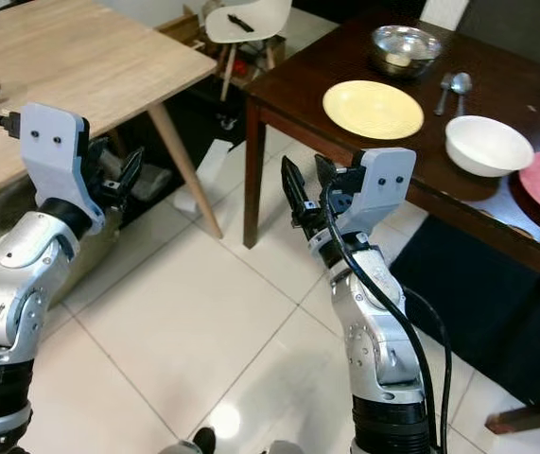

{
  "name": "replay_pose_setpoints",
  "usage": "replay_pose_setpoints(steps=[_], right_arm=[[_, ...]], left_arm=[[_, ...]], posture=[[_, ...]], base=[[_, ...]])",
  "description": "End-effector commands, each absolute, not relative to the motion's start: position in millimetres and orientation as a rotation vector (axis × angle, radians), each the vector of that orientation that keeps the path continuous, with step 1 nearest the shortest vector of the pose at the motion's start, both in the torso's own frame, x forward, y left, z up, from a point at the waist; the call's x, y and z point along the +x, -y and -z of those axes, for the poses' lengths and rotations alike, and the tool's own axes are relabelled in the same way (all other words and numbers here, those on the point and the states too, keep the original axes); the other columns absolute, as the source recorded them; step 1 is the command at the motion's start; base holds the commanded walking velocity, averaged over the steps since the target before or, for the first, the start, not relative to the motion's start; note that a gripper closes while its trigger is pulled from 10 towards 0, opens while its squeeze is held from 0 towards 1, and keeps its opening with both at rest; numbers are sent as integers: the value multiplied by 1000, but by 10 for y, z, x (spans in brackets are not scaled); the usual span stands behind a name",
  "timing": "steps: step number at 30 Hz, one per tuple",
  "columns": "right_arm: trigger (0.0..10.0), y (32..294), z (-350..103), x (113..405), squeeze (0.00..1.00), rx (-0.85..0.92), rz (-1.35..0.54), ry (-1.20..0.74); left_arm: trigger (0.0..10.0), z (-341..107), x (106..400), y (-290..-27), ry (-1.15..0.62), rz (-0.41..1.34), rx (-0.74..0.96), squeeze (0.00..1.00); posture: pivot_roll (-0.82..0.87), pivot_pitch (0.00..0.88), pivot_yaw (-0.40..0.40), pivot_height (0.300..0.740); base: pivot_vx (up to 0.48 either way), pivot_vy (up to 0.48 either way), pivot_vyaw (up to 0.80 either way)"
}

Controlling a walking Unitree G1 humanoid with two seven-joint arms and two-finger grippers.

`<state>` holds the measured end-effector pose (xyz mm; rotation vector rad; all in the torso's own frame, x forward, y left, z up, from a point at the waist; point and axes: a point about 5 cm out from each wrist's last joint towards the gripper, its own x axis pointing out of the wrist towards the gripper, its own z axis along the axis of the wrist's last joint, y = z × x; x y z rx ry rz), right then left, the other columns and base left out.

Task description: Setting the table

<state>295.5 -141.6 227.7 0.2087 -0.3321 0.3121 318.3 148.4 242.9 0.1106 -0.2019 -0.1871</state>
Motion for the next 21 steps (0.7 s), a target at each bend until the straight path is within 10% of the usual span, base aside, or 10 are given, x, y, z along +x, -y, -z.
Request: replay_pose_setpoints(steps=[1, 21], right_arm=[[10000, 1434, -2287, 2964, 0, 206, -303, 338], [10000, 1449, -2291, 2978, 0, 203, -296, 345]], left_arm=[[10000, -2402, 3198, -1509, 187, 175, 116, 0], [10000, -2399, 3222, -1509, 183, 176, 128, 0]], posture=[[-92, 43, 47, 740], [-92, 34, 52, 740]], base=[[0, 0, 781], [0, 0, 779]])
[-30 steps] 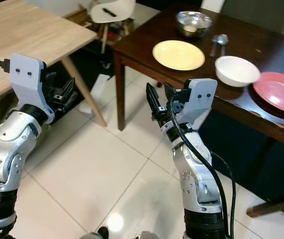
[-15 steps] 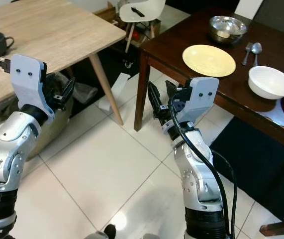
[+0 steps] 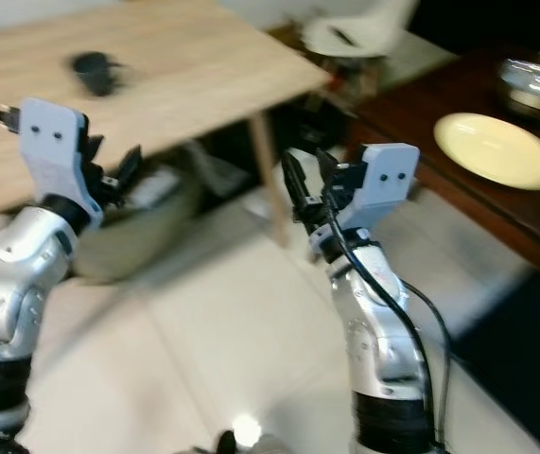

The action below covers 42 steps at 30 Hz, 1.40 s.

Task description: Setting the table

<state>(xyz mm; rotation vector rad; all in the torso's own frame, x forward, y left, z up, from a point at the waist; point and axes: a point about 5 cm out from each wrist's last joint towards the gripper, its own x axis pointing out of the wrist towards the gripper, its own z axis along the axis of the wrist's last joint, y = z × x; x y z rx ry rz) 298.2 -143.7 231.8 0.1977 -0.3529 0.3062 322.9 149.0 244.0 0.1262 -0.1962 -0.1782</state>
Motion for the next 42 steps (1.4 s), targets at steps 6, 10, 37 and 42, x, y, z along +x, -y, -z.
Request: replay_pose_setpoints(steps=[6, 10, 37, 42], right_arm=[[10000, 1482, -2285, 2989, 0, 208, -264, 343], [10000, 1487, -2288, 2989, 0, 212, -260, 345], [10000, 1481, -2337, 2968, 0, 212, -284, 379], [10000, 1486, -2346, 2968, 0, 211, -294, 383]], left_arm=[[10000, -2398, 3237, -1519, 181, 158, 152, 4], [10000, -2387, 3249, -1536, 179, 141, 168, 110], [10000, -2394, 3261, -1552, 189, 126, 185, 90], [10000, -2401, 3261, -1542, 193, 129, 187, 86]], posture=[[-92, 38, 57, 740], [-92, 38, 57, 740], [-92, 44, 56, 740], [-92, 45, 56, 740]], base=[[0, 0, 584], [120, 0, 0], [480, 0, 0], [480, 0, 0]])
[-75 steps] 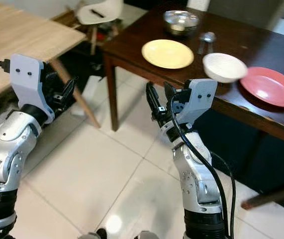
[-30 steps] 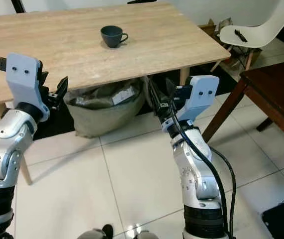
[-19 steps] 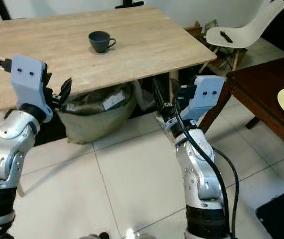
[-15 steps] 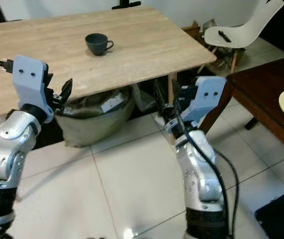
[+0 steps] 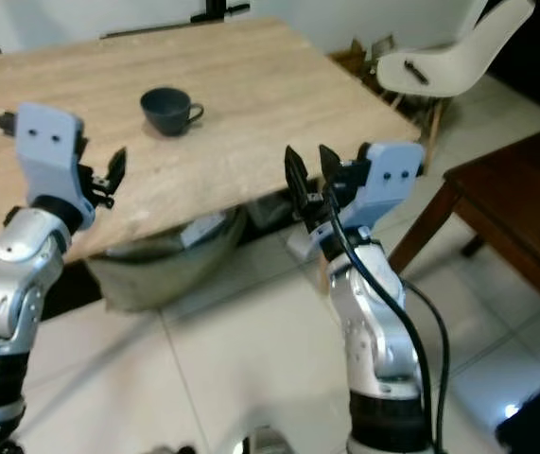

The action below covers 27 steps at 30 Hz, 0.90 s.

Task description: Setting the table

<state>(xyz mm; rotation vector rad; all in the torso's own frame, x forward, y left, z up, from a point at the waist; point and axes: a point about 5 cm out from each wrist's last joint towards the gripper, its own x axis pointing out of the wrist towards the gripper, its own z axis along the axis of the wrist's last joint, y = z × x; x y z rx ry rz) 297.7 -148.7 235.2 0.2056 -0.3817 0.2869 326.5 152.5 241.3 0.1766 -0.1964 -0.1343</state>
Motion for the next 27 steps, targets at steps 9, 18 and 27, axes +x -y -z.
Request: replay_pose_setpoints(steps=[9, 18, 27], right_arm=[[10000, 1461, -2364, 2968, 0, 189, -356, 387], [10000, 1471, -2375, 2992, 0, 162, -377, 389], [10000, 1610, -2345, 3052, 0, 98, -372, 369]], left_arm=[[10000, -2440, 3268, -1532, 210, 139, 190, 90], [10000, -2457, 3269, -1529, 220, 144, 201, 90], [10000, -2452, 3260, -1478, 217, 188, 226, 51]], posture=[[-90, 44, 57, 740], [-86, 45, 58, 740], [-84, 44, 59, 740]], base=[[480, 0, 0], [480, 0, 0], [320, 0, 0]])
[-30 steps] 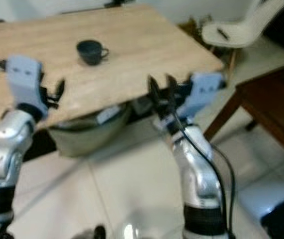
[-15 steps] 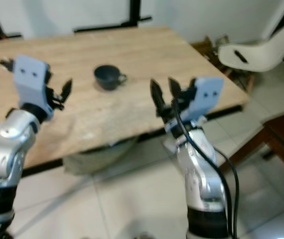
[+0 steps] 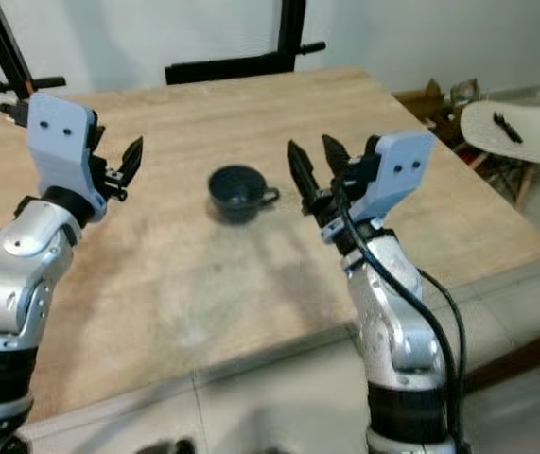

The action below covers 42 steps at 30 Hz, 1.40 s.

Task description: Setting the table

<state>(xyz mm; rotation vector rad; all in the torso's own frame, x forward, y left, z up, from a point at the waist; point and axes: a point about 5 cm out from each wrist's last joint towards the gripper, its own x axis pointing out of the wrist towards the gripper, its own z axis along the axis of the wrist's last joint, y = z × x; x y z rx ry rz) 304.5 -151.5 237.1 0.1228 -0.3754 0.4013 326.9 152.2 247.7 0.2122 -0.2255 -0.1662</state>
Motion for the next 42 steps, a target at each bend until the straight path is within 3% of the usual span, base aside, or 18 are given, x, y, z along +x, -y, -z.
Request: replay_pose_setpoints(steps=[1, 4, 5, 15, 28, 42], right_arm=[[10000, 1637, -2344, 3059, 0, 88, -372, 366], [10000, 1685, -2350, 3071, 0, 62, -376, 361], [10000, 1701, -2357, 3072, 0, 55, -378, 360], [10000, 1746, -2379, 3121, 0, 28, -388, 360], [10000, 1588, -2311, 3391, 0, 18, -472, 299], [10000, 1742, -2203, 3705, 0, -125, -521, 175]], left_arm=[[10000, -2450, 3261, -1471, 217, 197, 231, 47], [10000, -2444, 3263, -1444, 207, 238, 228, 43], [10000, -2438, 3252, -1412, 197, 295, 228, 0], [10000, -2370, 3258, -1203, 54, 686, 237, 0], [10000, -2310, 3607, -944, -63, 773, 363, 0], [10000, -2125, 3772, -883, -171, 750, 444, 0]], posture=[[-82, 43, 59, 740], [-83, 42, 59, 740], [-83, 41, 57, 740], [-79, 31, 54, 740], [-73, 52, 69, 740], [-18, 99, 54, 740]], base=[[0, 0, 0], [0, 0, 0], [0, 0, 0], [0, 0, 0], [0, 0, 0], [0, 0, 0]])
